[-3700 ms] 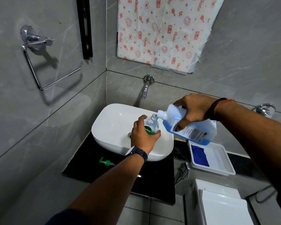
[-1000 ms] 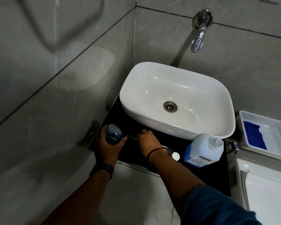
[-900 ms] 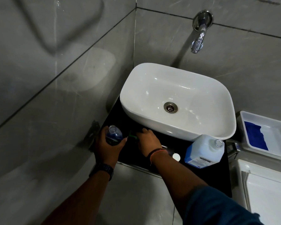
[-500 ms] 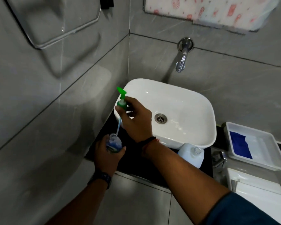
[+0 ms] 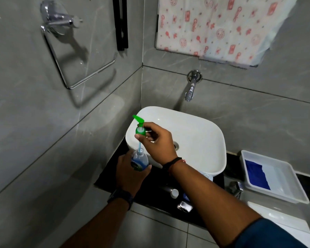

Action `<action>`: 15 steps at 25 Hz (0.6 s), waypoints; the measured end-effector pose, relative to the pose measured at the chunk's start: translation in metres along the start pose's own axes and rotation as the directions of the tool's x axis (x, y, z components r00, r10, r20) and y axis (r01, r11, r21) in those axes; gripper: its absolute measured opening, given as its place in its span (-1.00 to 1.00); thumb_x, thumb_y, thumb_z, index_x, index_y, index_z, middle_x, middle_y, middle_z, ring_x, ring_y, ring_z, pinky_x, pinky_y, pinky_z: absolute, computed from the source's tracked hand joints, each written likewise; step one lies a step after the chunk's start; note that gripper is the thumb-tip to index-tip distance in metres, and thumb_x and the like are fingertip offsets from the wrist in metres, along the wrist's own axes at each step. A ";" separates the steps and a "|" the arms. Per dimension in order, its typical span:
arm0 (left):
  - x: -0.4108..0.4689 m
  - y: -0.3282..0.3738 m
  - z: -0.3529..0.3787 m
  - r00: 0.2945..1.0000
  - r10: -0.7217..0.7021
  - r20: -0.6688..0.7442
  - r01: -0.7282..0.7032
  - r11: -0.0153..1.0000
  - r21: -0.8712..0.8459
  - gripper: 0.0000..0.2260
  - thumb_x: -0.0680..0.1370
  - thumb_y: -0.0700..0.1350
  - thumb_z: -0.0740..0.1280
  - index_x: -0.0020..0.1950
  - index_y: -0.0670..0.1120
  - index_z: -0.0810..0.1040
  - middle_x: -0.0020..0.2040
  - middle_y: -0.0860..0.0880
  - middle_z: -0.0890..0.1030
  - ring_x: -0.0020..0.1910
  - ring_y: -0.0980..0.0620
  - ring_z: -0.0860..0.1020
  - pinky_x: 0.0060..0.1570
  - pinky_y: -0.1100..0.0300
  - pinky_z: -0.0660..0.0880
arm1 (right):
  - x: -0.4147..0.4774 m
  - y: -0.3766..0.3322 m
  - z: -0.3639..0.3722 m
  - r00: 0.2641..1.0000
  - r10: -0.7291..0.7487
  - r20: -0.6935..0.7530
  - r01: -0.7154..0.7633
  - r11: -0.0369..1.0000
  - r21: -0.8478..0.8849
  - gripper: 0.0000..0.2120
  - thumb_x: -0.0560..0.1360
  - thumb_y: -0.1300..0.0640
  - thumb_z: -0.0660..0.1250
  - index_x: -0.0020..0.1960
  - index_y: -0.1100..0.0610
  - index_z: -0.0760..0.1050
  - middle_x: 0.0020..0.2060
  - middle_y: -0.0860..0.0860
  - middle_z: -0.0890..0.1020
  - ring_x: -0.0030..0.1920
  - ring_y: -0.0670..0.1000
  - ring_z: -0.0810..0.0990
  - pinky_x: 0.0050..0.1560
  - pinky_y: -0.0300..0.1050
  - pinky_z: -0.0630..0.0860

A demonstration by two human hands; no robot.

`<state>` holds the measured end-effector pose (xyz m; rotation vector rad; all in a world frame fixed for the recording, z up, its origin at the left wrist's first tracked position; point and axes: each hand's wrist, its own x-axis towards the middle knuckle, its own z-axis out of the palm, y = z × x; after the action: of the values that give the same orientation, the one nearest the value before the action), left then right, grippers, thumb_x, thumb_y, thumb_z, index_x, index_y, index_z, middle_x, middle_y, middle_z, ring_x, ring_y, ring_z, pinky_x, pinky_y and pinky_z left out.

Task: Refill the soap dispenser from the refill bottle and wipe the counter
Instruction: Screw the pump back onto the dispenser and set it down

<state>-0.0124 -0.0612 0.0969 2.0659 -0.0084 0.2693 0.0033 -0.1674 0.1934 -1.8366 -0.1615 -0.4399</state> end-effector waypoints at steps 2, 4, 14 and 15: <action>0.000 0.012 0.000 0.999 0.027 0.019 -0.026 0.999 -0.028 -0.43 0.18 -0.05 0.60 0.13 -0.11 0.52 0.02 -0.12 0.58 -0.01 -0.10 0.57 -0.05 0.02 0.58 | -0.004 0.004 -0.006 0.996 0.020 0.083 -0.012 0.995 -0.097 -0.76 0.38 0.18 0.50 0.03 0.10 0.60 -0.12 -0.14 0.64 -0.13 -0.25 0.59 -0.04 -0.15 0.57; 0.001 0.021 -0.002 0.997 0.015 0.069 -0.013 0.999 -0.037 -0.48 0.20 -0.01 0.57 0.08 -0.10 0.52 -0.03 -0.12 0.59 -0.06 -0.10 0.58 -0.11 -0.06 0.59 | -0.007 0.008 -0.013 0.995 0.062 0.083 -0.052 0.992 -0.118 -0.77 0.37 0.16 0.51 0.00 0.04 0.58 -0.11 -0.15 0.65 -0.08 -0.21 0.59 -0.02 -0.06 0.56; 0.001 0.041 -0.010 0.995 -0.045 0.084 0.044 0.999 0.012 -0.34 0.21 0.05 0.60 0.21 -0.12 0.48 0.08 -0.10 0.54 0.00 -0.04 0.56 -0.03 0.07 0.58 | -0.001 0.009 -0.033 0.958 0.133 0.255 -0.101 0.986 -0.135 -0.79 0.35 0.22 0.53 -0.06 0.10 0.58 -0.08 0.06 0.68 -0.03 0.04 0.63 0.07 0.05 0.57; 0.002 0.043 -0.010 0.995 -0.051 0.089 0.050 0.999 0.007 -0.33 0.20 0.06 0.60 0.22 -0.12 0.48 0.09 -0.10 0.55 0.00 -0.04 0.56 -0.02 0.05 0.59 | -0.002 0.009 -0.034 0.962 0.146 0.229 -0.119 0.984 -0.129 -0.79 0.34 0.21 0.54 -0.09 0.08 0.57 -0.11 0.04 0.68 -0.05 0.02 0.63 0.05 0.02 0.58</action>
<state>-0.0172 -0.0736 0.1387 2.0783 -0.0094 0.1464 -0.0032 -0.2017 0.1929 -1.9966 -0.1780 -0.1357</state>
